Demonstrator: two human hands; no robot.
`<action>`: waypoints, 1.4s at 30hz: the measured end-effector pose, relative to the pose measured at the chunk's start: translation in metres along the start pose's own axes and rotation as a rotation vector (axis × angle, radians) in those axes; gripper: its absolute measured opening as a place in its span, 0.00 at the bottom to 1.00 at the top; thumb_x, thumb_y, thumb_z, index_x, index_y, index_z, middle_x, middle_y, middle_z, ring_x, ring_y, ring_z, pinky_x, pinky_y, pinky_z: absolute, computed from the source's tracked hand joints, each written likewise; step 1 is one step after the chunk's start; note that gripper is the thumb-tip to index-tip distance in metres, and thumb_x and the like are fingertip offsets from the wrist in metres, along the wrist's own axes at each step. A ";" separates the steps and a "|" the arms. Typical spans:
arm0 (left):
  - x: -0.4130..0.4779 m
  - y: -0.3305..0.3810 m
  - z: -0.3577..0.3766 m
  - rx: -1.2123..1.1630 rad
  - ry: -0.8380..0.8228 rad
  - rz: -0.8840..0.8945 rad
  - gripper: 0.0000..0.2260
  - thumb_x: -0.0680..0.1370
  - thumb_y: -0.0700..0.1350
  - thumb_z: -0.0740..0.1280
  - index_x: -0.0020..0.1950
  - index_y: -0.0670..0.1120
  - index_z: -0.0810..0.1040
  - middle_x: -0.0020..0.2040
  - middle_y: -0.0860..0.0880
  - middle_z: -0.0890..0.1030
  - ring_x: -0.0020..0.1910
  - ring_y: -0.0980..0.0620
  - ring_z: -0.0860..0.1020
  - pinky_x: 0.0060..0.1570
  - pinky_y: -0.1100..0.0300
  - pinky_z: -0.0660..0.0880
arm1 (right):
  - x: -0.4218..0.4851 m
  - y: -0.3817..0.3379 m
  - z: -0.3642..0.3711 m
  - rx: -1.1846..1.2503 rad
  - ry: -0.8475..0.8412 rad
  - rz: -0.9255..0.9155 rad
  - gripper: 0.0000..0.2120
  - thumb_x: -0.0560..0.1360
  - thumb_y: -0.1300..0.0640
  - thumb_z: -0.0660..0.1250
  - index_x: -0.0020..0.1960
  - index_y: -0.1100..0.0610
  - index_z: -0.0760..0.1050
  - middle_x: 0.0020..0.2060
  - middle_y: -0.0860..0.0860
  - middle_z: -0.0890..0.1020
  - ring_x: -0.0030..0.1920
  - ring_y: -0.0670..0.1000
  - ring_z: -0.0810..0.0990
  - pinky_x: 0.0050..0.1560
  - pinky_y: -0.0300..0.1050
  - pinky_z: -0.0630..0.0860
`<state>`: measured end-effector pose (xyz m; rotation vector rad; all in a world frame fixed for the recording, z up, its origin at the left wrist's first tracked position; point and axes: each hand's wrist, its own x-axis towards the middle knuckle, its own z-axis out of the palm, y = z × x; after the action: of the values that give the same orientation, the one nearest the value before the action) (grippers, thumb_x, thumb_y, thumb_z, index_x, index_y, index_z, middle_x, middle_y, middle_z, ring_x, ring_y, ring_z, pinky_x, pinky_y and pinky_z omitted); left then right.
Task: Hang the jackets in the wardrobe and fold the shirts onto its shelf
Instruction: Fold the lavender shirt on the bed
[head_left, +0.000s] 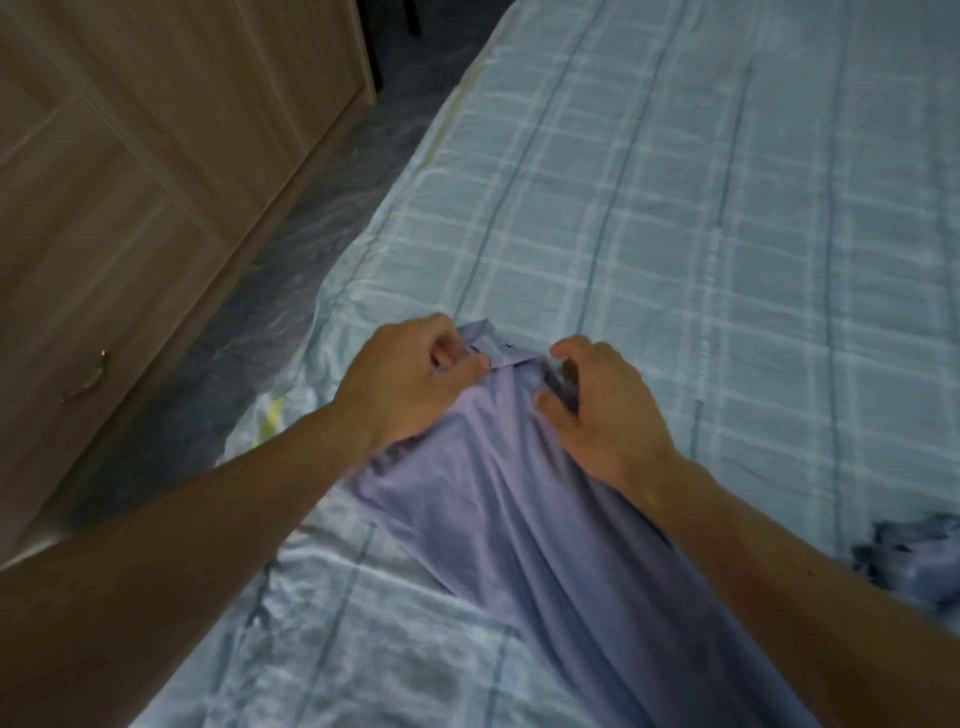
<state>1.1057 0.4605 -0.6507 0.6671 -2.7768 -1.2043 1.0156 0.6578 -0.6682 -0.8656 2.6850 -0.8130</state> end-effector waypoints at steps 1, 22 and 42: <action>-0.006 0.000 0.002 0.092 -0.057 0.007 0.21 0.67 0.66 0.71 0.49 0.51 0.79 0.43 0.56 0.82 0.43 0.56 0.80 0.50 0.53 0.78 | -0.004 0.001 0.005 -0.052 -0.047 -0.010 0.17 0.73 0.50 0.69 0.60 0.54 0.73 0.50 0.53 0.77 0.51 0.55 0.75 0.54 0.53 0.73; -0.037 0.022 0.013 0.627 0.236 0.355 0.08 0.73 0.44 0.68 0.52 0.46 0.77 0.49 0.43 0.77 0.48 0.39 0.75 0.46 0.46 0.71 | -0.031 -0.019 -0.005 -0.062 0.157 -0.118 0.12 0.74 0.59 0.66 0.58 0.56 0.75 0.53 0.55 0.77 0.51 0.58 0.76 0.50 0.56 0.75; -0.135 -0.011 0.020 0.734 -0.193 0.854 0.12 0.72 0.49 0.70 0.53 0.46 0.80 0.50 0.47 0.79 0.48 0.43 0.77 0.49 0.51 0.72 | -0.186 0.034 -0.013 -0.193 -0.001 -0.317 0.27 0.74 0.43 0.67 0.68 0.57 0.72 0.72 0.58 0.69 0.72 0.60 0.65 0.71 0.57 0.63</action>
<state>1.2282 0.5212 -0.6549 -0.6500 -3.0350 -0.0834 1.1448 0.7958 -0.6718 -1.3621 2.6956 -0.6154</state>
